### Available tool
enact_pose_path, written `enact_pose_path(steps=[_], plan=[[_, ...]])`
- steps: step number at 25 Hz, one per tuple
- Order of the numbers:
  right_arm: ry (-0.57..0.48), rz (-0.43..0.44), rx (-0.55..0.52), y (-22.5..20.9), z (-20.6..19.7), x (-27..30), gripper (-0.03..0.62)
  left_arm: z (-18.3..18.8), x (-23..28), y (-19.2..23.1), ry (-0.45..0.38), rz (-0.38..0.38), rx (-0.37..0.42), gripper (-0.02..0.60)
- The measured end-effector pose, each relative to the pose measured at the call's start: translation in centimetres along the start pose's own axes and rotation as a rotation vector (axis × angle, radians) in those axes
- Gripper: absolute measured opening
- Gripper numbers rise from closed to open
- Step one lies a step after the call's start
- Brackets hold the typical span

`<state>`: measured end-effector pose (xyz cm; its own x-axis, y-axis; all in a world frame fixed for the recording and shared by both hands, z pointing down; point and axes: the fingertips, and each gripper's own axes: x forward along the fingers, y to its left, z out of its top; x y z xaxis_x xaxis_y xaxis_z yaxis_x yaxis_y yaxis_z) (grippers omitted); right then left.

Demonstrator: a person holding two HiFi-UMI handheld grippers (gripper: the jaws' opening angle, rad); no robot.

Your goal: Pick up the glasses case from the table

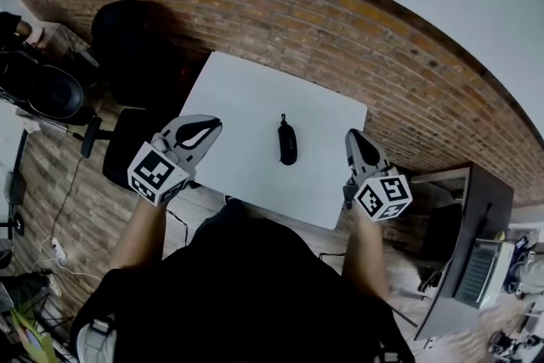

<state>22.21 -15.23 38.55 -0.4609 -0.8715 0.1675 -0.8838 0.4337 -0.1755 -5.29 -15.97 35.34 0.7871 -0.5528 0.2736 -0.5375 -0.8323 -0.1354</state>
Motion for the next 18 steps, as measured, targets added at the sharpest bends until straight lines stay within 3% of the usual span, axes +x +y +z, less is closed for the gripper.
enact_pose_path(steps=[18], plan=[[-0.003, -0.023, 0.01, 0.0, 0.5, 3.6, 0.014, -1.1, 1.0, 4.5, 0.001, -0.016, 0.002, 0.026]])
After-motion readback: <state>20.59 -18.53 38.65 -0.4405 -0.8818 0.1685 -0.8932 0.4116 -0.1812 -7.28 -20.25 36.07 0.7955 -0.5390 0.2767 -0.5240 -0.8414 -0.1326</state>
